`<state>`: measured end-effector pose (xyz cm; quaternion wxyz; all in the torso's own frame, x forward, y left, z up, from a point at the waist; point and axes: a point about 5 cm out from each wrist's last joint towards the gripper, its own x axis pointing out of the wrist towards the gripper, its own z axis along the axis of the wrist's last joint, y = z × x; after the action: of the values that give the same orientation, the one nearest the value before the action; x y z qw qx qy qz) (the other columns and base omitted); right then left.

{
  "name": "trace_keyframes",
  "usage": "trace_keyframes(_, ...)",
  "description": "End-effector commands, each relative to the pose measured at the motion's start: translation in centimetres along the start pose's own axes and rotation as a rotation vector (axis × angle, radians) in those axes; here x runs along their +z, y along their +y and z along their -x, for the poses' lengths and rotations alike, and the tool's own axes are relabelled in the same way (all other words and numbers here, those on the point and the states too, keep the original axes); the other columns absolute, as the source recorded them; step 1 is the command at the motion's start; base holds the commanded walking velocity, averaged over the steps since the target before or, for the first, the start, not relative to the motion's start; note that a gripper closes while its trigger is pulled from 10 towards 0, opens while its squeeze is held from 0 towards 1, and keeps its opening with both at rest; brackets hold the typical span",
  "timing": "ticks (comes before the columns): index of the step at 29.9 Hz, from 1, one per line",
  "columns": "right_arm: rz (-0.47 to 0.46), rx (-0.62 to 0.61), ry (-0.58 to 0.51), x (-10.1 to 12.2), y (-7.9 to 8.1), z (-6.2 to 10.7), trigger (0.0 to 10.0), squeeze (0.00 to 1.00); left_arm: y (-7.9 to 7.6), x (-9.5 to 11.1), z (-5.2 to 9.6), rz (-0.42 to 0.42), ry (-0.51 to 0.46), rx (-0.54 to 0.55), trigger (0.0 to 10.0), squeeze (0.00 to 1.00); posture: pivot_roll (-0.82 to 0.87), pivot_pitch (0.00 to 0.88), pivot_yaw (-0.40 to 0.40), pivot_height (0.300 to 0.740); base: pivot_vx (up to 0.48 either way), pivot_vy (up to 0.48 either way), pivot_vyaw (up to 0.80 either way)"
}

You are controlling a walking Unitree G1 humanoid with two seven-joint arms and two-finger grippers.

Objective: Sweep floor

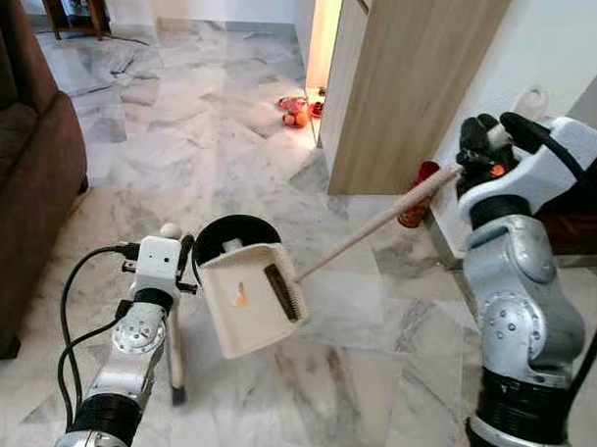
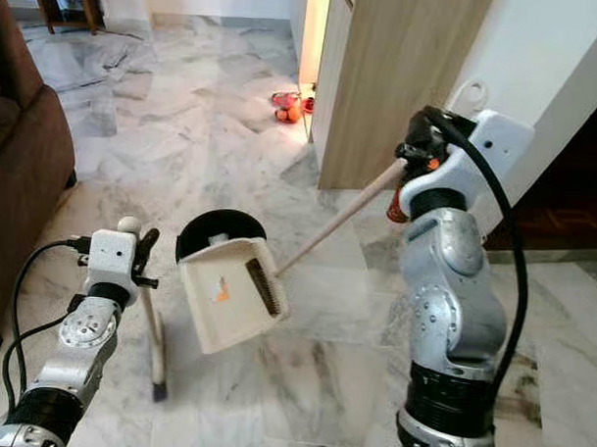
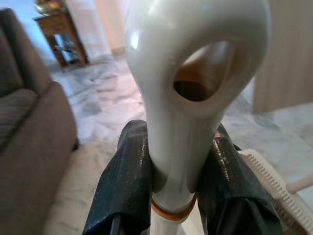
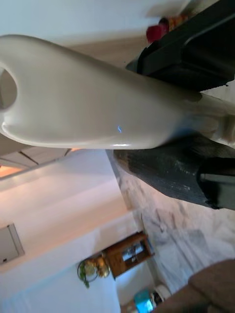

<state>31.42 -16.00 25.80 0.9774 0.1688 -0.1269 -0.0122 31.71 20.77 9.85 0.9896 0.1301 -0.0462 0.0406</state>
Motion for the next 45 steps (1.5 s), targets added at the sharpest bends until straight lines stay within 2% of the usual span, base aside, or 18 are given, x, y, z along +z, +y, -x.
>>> trace_keyframes(1,-0.045,0.026,-0.067,1.4,0.9,-0.2,10.0,0.0,0.7,0.7,-0.1,-0.018,-0.042,0.023,10.0,0.0,-0.06,0.067,-0.071,0.74,0.3,0.0,0.0)
trace_keyframes(11,-0.049,0.053,-0.063,1.1,1.6,-0.3,10.0,0.0,0.4,0.8,-0.1,-0.024,-0.052,0.026,10.0,0.0,-0.06,0.08,-0.07,0.74,0.318,0.0,0.27)
trace_keyframes(26,-0.075,0.067,-0.076,1.3,2.0,-0.5,10.0,0.0,0.5,1.0,-0.2,-0.024,-0.06,0.038,10.0,0.0,-0.06,0.081,-0.07,0.74,0.336,0.0,0.0)
trace_keyframes(30,-0.064,0.087,-0.086,1.4,2.3,-0.5,10.0,0.0,0.6,1.0,-0.2,-0.024,-0.063,0.043,10.0,0.0,-0.06,0.081,-0.07,0.74,0.339,0.0,0.0)
trace_keyframes(36,-0.064,0.134,-0.101,1.6,3.0,-0.4,10.0,0.0,0.7,1.1,-0.2,-0.026,-0.069,0.05,10.0,0.0,-0.05,0.074,-0.072,0.74,0.337,0.0,0.68)
trace_keyframes(45,-0.083,0.155,-0.092,1.4,3.3,-0.3,10.0,0.0,0.7,1.1,-0.3,-0.027,-0.071,0.052,10.0,0.0,-0.05,0.066,-0.071,0.74,0.34,0.0,0.0)
